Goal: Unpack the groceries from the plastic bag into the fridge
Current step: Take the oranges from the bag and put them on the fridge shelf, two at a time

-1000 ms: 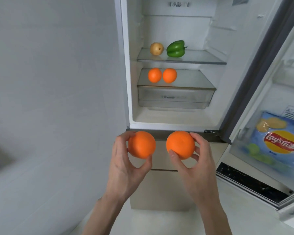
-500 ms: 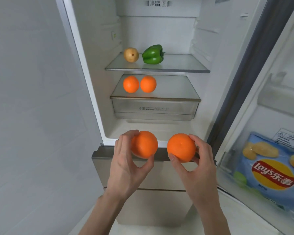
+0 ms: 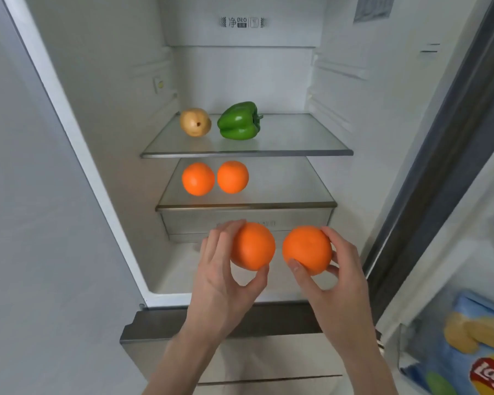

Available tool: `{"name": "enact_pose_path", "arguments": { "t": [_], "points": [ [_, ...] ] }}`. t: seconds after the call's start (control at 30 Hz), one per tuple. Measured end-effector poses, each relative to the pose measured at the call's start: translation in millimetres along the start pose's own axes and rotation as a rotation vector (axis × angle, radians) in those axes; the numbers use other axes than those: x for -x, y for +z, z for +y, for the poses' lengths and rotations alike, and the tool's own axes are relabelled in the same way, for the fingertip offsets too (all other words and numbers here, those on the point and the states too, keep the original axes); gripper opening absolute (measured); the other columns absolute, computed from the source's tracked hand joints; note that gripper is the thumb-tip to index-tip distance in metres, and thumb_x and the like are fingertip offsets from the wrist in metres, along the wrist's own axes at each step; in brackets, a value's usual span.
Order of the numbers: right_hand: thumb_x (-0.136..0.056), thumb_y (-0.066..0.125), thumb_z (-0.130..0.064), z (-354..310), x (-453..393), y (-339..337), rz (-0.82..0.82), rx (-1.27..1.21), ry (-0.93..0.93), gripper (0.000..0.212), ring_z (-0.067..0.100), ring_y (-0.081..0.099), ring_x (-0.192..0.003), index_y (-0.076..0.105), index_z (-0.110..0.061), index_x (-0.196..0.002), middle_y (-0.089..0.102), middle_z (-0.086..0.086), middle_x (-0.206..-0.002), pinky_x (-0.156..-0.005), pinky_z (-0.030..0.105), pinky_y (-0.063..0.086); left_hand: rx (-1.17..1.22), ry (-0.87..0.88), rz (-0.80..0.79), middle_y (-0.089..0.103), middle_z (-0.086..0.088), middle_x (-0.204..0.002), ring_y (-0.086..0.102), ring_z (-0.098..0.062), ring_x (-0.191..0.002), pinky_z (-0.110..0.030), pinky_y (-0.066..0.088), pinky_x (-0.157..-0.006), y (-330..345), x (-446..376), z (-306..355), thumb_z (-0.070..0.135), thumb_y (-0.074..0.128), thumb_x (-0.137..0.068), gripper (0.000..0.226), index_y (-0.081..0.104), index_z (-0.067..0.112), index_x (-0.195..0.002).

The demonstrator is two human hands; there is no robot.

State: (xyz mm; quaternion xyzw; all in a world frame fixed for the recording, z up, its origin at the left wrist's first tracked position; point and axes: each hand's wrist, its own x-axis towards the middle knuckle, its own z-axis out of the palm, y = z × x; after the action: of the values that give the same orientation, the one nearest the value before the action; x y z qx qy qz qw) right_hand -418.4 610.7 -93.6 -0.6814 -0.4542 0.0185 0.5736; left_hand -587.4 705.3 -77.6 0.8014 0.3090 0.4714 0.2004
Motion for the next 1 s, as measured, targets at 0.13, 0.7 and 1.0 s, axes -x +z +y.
{"name": "enact_pose_path", "arguments": {
  "t": [0.13, 0.7, 1.0],
  "points": [
    [-0.077, 0.075, -0.058, -2.0, -38.4, 12.6, 0.028, 0.028, -0.049, 0.077, -0.009, 0.047, -0.121, 0.045, -0.038, -0.145, 0.046, -0.023, -0.139, -0.091, 0.023, 0.05, 0.014, 0.069, -0.007, 0.052, 0.015, -0.135, 0.053, -0.011, -0.122, -0.018, 0.046, -0.095, 9.6, -34.8, -13.8, 0.031, 0.087, -0.08, 0.069, 0.051, 0.028, -0.139],
    [-0.085, 0.072, -0.055, 26.3, -127.9, 30.3, 0.187, 0.16, -0.006, 0.069, 0.012, 0.055, -0.121, 0.045, -0.033, -0.144, 0.052, -0.012, -0.138, -0.091, 0.032, 0.051, -0.156, 0.239, -0.072, 0.058, 0.007, -0.131, 0.058, -0.019, -0.112, -0.038, 0.047, -0.096, 74.4, -139.7, -53.4, 0.045, 0.079, -0.081, 0.062, 0.055, 0.024, -0.134],
    [-0.086, 0.073, -0.053, 41.3, -151.8, 33.9, 0.178, 0.147, 0.007, 0.07, 0.014, 0.056, -0.122, 0.044, -0.03, -0.145, 0.053, -0.009, -0.139, -0.095, 0.046, 0.057, -0.323, 0.282, -0.038, 0.063, 0.001, -0.126, 0.059, -0.022, -0.117, -0.043, 0.039, -0.115, 95.2, -166.4, -59.4, 0.042, 0.083, -0.076, 0.064, 0.058, 0.017, -0.13]
  ]
}}
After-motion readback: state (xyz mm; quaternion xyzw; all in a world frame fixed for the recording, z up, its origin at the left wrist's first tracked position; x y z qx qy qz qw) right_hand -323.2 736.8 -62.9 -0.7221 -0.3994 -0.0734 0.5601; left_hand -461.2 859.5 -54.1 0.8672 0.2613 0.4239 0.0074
